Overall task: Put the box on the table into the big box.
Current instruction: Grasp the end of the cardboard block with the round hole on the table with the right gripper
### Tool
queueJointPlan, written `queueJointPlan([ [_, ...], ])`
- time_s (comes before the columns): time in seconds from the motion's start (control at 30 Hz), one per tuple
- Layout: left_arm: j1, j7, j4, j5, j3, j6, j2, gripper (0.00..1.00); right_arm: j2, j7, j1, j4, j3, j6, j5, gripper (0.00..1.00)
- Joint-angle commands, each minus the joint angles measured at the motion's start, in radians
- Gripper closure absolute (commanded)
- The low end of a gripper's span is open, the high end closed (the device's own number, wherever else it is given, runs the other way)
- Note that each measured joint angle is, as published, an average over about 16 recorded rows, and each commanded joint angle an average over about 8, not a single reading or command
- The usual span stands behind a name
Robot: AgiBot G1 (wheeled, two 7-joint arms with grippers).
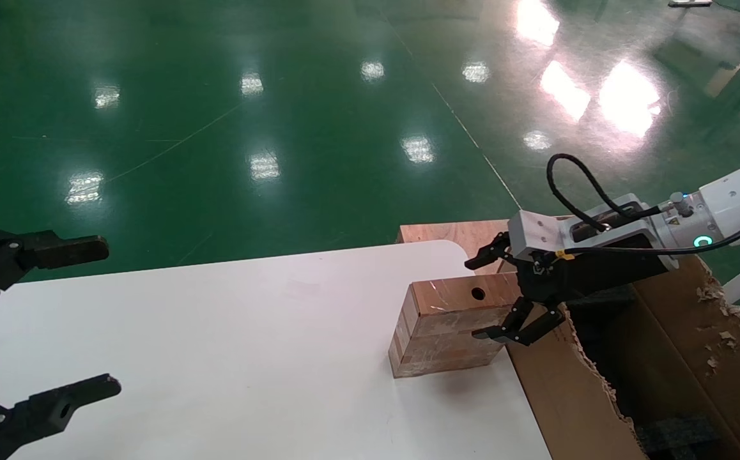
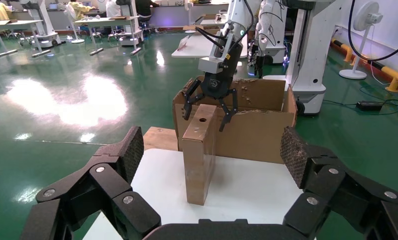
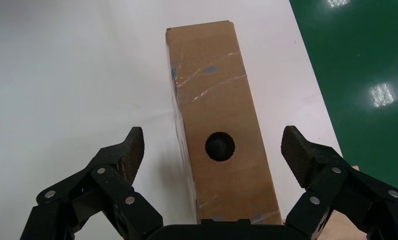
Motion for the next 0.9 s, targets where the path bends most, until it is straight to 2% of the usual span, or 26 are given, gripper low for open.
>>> queueJointPlan([
  [0.03, 0.0, 0.0, 0.0, 0.0, 0.0, 0.0, 0.0, 1.0, 0.0, 0.001, 0.0, 0.001, 0.001, 0.0, 0.0, 0.96],
  [0.07, 0.0, 0.0, 0.0, 0.0, 0.0, 0.0, 0.0, 1.0, 0.001, 0.001, -0.001, 0.002, 0.002, 0.0, 0.0, 1.0],
  [0.9, 0.0, 0.0, 0.0, 0.0, 0.0, 0.0, 0.0, 1.0, 0.006, 0.005, -0.008, 0.012, 0.012, 0.001, -0.002, 1.0],
])
